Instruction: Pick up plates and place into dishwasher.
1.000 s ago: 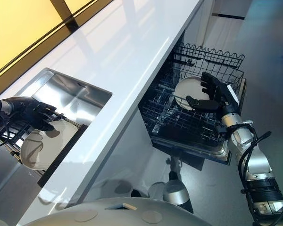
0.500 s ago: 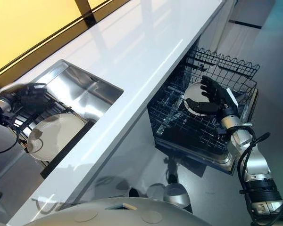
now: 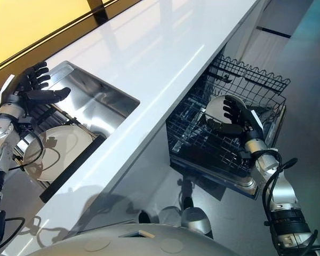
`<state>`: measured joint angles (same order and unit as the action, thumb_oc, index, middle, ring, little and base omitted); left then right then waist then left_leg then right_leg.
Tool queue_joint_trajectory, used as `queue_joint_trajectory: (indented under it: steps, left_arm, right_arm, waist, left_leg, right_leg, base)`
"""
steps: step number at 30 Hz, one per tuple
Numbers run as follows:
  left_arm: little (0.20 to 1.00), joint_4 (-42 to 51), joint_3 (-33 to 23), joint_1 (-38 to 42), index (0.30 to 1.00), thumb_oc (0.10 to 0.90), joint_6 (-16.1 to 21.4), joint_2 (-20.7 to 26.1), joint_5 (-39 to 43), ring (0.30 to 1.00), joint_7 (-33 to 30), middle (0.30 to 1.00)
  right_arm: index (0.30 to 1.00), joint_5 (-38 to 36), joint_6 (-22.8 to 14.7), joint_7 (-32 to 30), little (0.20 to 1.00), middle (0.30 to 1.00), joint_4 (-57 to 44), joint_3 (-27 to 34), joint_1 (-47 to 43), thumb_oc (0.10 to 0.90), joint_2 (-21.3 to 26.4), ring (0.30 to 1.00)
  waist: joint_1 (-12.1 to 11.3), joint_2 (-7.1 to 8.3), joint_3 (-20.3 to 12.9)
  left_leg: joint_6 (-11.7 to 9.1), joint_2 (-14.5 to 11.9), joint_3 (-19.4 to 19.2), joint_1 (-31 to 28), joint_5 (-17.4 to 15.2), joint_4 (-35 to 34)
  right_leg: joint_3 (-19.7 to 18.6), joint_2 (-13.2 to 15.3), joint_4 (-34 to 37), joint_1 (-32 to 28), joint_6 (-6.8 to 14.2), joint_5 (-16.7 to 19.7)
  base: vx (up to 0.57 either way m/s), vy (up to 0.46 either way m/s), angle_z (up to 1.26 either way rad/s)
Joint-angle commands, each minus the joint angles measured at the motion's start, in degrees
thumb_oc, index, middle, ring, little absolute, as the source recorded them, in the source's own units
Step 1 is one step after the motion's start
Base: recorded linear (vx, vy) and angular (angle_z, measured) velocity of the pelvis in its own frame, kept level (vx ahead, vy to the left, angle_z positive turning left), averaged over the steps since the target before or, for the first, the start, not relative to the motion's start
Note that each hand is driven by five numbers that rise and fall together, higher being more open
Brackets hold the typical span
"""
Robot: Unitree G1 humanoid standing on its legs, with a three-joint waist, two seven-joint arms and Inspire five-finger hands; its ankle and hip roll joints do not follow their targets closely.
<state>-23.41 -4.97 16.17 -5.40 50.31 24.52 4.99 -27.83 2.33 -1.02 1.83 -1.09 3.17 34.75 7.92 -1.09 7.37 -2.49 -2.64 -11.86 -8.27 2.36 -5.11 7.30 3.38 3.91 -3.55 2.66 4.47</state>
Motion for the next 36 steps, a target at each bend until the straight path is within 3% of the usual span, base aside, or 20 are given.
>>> queue_joint_trajectory:
  steps: [1, 6, 10, 12, 14, 19, 24, 33, 36]
  left_arm:
    - [0.900, 1.1, -1.6, 4.5, 0.900, 0.800, 0.5, 7.7, -3.1, 0.900, 5.8, 0.900]
    - [0.900, -0.6, 0.4, 5.7, 0.900, 0.800, -1.3, 11.2, -6.0, 0.900, 10.6, 0.900]
    - [0.900, -1.8, -1.4, 5.6, 0.900, 0.800, 2.8, 13.8, -5.5, 0.900, 5.1, 0.900]
    - [0.900, -3.5, -4.7, 5.5, 0.900, 0.800, 8.1, 15.1, -4.9, 0.900, -2.6, 0.900]
    - [0.900, -4.7, -6.8, 5.0, 0.900, 0.800, 10.5, 15.4, -4.7, 0.900, -4.3, 0.900]
    - [0.900, -4.2, -9.7, 1.4, 0.900, 0.800, 11.4, 14.5, -8.1, 0.900, -3.9, 0.900]
    - [0.900, -3.5, -9.5, 0.0, 0.900, 0.800, 10.2, 14.3, -11.0, 0.900, -1.6, 0.900]
    - [0.900, -3.1, -5.8, 1.0, 0.900, 0.800, 4.0, 15.3, -16.0, 0.900, 6.4, 0.900]
    - [0.900, -3.7, -4.5, 1.1, 0.900, 0.800, 0.6, 16.6, -18.0, 0.900, 12.1, 0.900]
  right_arm:
    - [0.900, 0.0, -5.9, -0.6, 0.900, 0.900, -5.3, 1.0, -7.7, 0.800, 2.5, 0.900]
    - [0.900, -0.3, -5.5, -0.9, 0.900, 0.900, -5.5, 0.9, -8.1, 0.800, 3.3, 0.900]
    - [0.900, -0.4, -6.2, -0.9, 0.900, 0.900, -5.1, 1.5, -7.2, 0.800, 3.5, 0.900]
    - [0.900, -0.7, -7.1, -0.3, 0.900, 0.900, -3.9, 2.3, -6.4, 0.800, 3.3, 0.900]
    - [0.900, -0.9, -7.8, 0.1, 0.900, 0.900, -3.1, 2.6, -6.0, 0.800, 3.3, 0.900]
    - [0.900, -1.5, -7.8, -0.1, 0.900, 0.900, -3.6, 2.7, -5.2, 0.800, 3.4, 0.900]
    - [0.900, -2.0, -6.6, 0.6, 0.900, 0.900, -3.8, 2.9, -5.6, 0.800, 3.7, 0.900]
    - [0.900, -1.9, -5.5, 0.2, 0.900, 0.900, -4.4, 2.4, -6.2, 0.800, 4.1, 0.900]
    - [0.900, -2.2, -4.8, -0.2, 0.900, 0.900, -4.8, 2.3, -6.7, 0.800, 4.8, 0.900]
  waist:
    - [0.1, -2.25, -1.9]
    - [0.0, -2.66, -1.7]
    - [-0.2, -2.83, -1.7]
    - [-0.4, -2.80, -1.9]
    - [-0.5, -2.70, -1.9]
    - [-0.7, -2.55, -1.8]
    - [-1.0, -2.54, -1.9]
    - [-1.0, -2.77, -1.5]
    - [-1.1, -2.98, -1.2]
  left_leg:
    - [2.4, 3.9, 0.5, 3.0, -3.0, 1.5]
    - [2.4, 3.9, 0.6, 3.3, -3.1, 1.9]
    - [2.4, 3.9, 0.6, 3.4, -3.2, 2.1]
    - [2.3, 3.8, 0.7, 3.3, -3.3, 2.1]
    - [2.2, 3.7, 0.7, 3.4, -3.2, 2.1]
    - [2.1, 3.7, 1.2, 3.5, -3.0, 2.1]
    - [2.0, 3.7, 1.6, 3.5, -3.0, 2.1]
    - [2.0, 3.7, 1.8, 3.8, -3.0, 2.3]
    - [2.0, 3.7, 1.8, 3.9, -3.0, 2.6]
  right_leg:
    - [1.0, -2.6, -8.9, 3.3, 3.9, -7.5]
    - [1.1, -2.5, -8.9, 3.4, 4.0, -7.5]
    - [1.1, -2.5, -8.7, 3.2, 3.9, -7.6]
    - [1.1, -2.5, -8.6, 3.0, 3.8, -7.6]
    - [1.1, -2.5, -8.6, 3.0, 3.7, -7.7]
    - [1.0, -2.8, -8.7, 3.0, 3.3, -7.9]
    - [1.1, -2.7, -8.9, 2.9, 3.3, -8.1]
    - [1.3, -2.7, -9.2, 3.0, 3.4, -8.3]
    - [1.5, -2.6, -9.3, 3.1, 3.5, -8.2]
  base:
    - [-0.01, -0.005, 0.07]
    - [-0.02, -0.006, 0.07]
    - [0.00, 0.000, 0.00]
    - [0.00, 0.000, 0.00]
    - [0.00, 0.000, 0.00]
    - [0.00, -0.004, 0.02]
    - [0.00, -0.004, 0.02]
    - [0.00, 0.000, 0.03]
    - [0.00, -0.001, 0.01]
